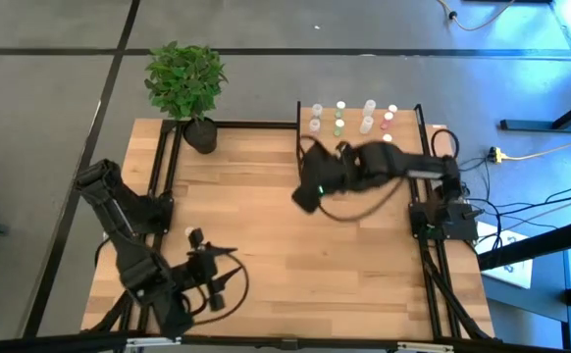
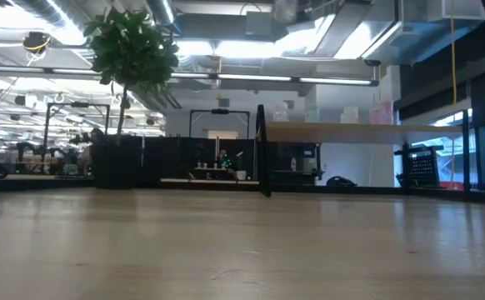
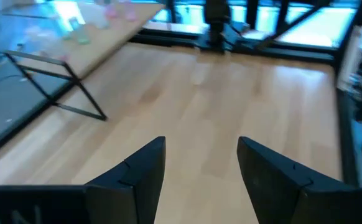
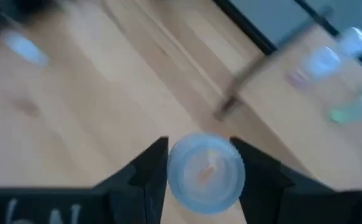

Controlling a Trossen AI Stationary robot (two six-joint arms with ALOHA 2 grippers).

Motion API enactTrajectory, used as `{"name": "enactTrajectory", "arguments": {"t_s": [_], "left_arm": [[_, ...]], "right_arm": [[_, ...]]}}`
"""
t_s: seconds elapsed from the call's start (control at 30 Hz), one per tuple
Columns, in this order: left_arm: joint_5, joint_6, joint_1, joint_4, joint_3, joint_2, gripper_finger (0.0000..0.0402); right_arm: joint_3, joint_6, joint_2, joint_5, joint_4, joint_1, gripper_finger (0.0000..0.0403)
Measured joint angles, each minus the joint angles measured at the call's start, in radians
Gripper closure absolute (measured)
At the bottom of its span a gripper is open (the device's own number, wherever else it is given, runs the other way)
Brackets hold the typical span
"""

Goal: Pick and place medicine bottles onto shelf by color
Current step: Put the transparent pill bottle aligned with the other transparent pill bottles on the shelf

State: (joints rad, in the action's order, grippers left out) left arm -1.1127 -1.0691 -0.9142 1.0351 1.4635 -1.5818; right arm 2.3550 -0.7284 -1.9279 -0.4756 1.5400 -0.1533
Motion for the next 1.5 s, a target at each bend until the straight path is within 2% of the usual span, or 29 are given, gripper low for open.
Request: {"name": "enactTrajectory", "arguments": {"t_s": [0.07, 0.23, 0.47, 0.7, 0.93, 1.0, 1.1, 1.27, 1.33, 1.5], "left_arm": [[-0.005, 0.000, 0.034, 0.000, 0.000, 0.000, 0.0208], [-0.004, 0.005, 0.099, 0.000, 0.000, 0.000, 0.0208], [-0.003, 0.009, 0.154, 0.010, 0.000, 0.000, 0.0208], [0.004, 0.009, 0.180, 0.031, 0.000, 0.000, 0.0208], [0.004, 0.008, 0.195, 0.033, 0.000, 0.000, 0.0208], [0.004, 0.009, 0.199, 0.037, 0.000, 0.000, 0.0208], [0.004, 0.008, 0.208, 0.039, 0.000, 0.000, 0.0208], [0.004, 0.008, 0.228, 0.036, 0.000, 0.000, 0.0208], [0.004, 0.008, 0.232, 0.034, 0.000, 0.000, 0.0208], [0.004, 0.008, 0.235, 0.034, 0.000, 0.000, 0.0208]], "right_arm": [[-0.006, 0.048, -0.003, 0.022, 0.039, 0.062, 0.0247], [-0.073, 0.211, -0.004, 0.063, -0.022, 0.190, 0.0247], [-0.222, 0.279, -0.004, 0.084, -0.026, 0.301, 0.0247], [-0.316, 0.287, 0.021, 0.077, 0.012, 0.281, 0.0247], [-0.432, 0.190, 0.198, 0.046, -0.011, 0.223, 0.0247], [-0.487, 0.152, 0.265, 0.027, -0.057, 0.208, 0.0247], [-0.595, 0.143, 0.350, 0.032, -0.232, 0.200, 0.0247], [-0.730, 0.243, 0.404, 0.173, -0.581, 0.270, 0.0247], [-0.754, 0.263, 0.402, 0.234, -0.630, 0.308, 0.0247], [-0.781, 0.267, 0.365, 0.243, -0.628, 0.379, 0.0247]]}}
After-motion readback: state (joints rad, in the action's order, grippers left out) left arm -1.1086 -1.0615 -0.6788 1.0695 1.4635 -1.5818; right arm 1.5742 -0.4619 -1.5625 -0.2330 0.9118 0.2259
